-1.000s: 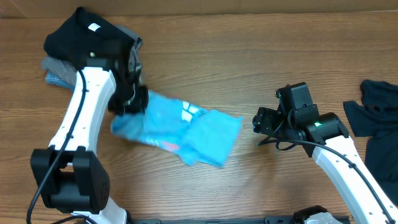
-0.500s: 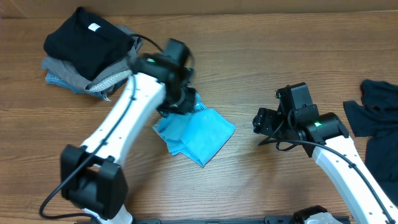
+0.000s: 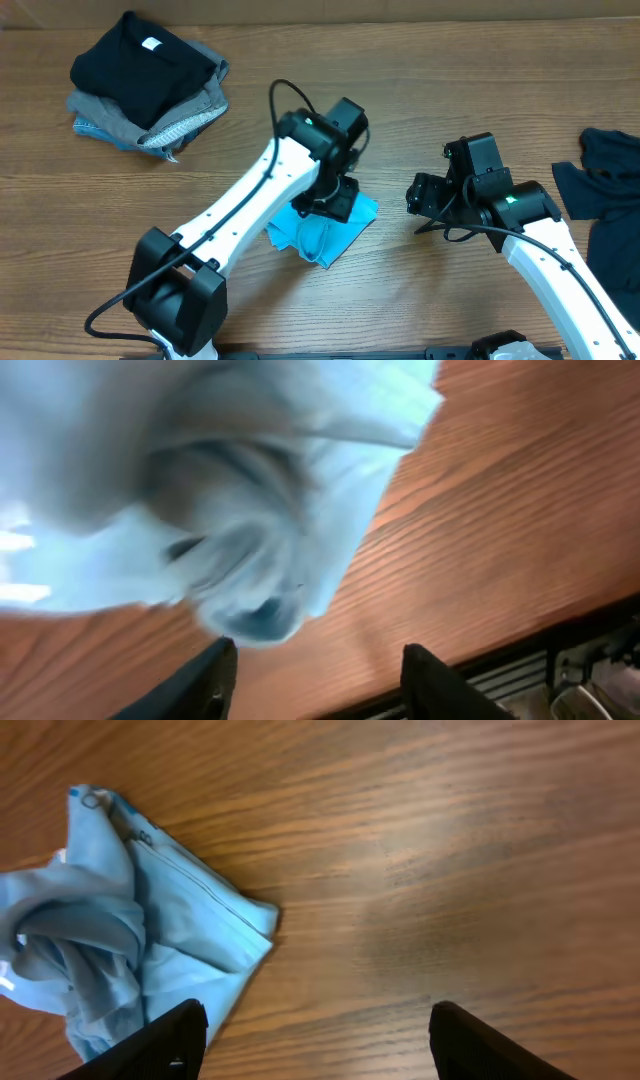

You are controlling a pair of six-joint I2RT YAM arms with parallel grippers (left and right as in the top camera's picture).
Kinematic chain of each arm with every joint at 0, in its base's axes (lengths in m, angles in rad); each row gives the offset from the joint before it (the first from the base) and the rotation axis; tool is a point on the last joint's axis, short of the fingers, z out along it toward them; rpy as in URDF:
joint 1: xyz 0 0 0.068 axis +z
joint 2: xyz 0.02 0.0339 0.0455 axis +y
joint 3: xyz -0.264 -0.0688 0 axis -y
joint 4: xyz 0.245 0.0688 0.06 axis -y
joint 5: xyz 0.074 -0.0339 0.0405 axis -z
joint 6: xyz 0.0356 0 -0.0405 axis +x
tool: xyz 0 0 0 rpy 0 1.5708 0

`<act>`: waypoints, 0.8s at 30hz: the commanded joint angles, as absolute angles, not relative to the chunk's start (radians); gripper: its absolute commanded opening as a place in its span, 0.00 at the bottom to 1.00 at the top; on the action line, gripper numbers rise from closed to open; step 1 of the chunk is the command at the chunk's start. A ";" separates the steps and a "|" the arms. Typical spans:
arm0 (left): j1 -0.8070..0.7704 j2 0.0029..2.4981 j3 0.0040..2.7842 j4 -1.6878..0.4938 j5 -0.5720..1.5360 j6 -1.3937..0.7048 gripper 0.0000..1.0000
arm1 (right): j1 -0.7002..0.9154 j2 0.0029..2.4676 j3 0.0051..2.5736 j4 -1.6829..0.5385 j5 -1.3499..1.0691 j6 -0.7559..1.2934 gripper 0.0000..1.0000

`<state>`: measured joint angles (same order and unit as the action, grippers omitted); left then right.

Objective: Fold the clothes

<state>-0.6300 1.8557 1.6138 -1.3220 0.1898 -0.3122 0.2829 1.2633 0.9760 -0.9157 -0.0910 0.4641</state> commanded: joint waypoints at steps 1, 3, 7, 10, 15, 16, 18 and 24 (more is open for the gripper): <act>-0.548 1.860 1.739 -1.391 0.052 -0.310 0.52 | 0.281 1.252 0.996 -0.884 -0.123 0.415 0.75; -0.503 1.860 1.763 -1.401 -0.049 -0.310 0.40 | 0.281 1.252 0.996 -0.878 -0.125 0.416 0.75; -0.414 1.869 1.718 -1.332 -0.050 -0.273 0.04 | 0.280 1.252 0.996 -0.877 -0.125 0.416 0.74; -0.369 1.895 1.644 -1.264 -0.010 -0.248 0.04 | 0.280 1.252 0.996 -0.878 -0.125 0.416 0.74; -0.354 1.971 1.547 -1.141 0.154 -0.205 0.04 | 0.280 1.252 0.996 -0.877 -0.125 0.416 0.74; -0.360 1.988 1.546 -1.131 0.195 -0.205 0.04 | 0.280 1.252 0.996 -0.878 -0.125 0.416 0.74; -0.376 2.010 1.546 -1.107 0.297 -0.196 0.04 | 0.280 1.252 0.996 -0.878 -0.125 0.416 0.74; -0.485 2.014 1.554 -1.044 0.599 -0.152 0.04 | 0.280 1.252 0.996 -0.877 -0.125 0.416 0.74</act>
